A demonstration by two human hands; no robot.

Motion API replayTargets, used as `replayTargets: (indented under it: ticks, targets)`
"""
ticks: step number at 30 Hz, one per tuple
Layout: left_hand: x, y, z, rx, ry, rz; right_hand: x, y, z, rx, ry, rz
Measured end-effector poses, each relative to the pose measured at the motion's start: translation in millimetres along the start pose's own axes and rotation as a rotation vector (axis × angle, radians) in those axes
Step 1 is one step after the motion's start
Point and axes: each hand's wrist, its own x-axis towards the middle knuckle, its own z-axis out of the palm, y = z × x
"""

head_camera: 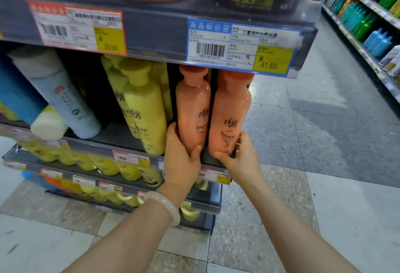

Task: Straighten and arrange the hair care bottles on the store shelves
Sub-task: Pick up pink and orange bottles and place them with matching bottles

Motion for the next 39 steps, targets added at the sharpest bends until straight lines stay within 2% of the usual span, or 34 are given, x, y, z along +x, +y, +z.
replayTargets:
  ticks: [9,16,27,35,39]
  targets:
    - [10,6,19,0.040,0.122,-0.077,3,3,-2,0.057,-0.018,0.008]
    - [3,11,5,-0.059,0.011,-0.110,4,-1,-1,0.011,-0.025,0.000]
    - [5,6,-9,-0.002,-0.089,-0.056,2,-4,2,0.021,0.013,0.006]
    - [4,7,1,-0.033,0.026,-0.064,0,-5,5,0.005,0.038,0.031]
    - [2,7,-2,0.001,-0.007,-0.015,0,-6,6,0.003,0.053,0.034]
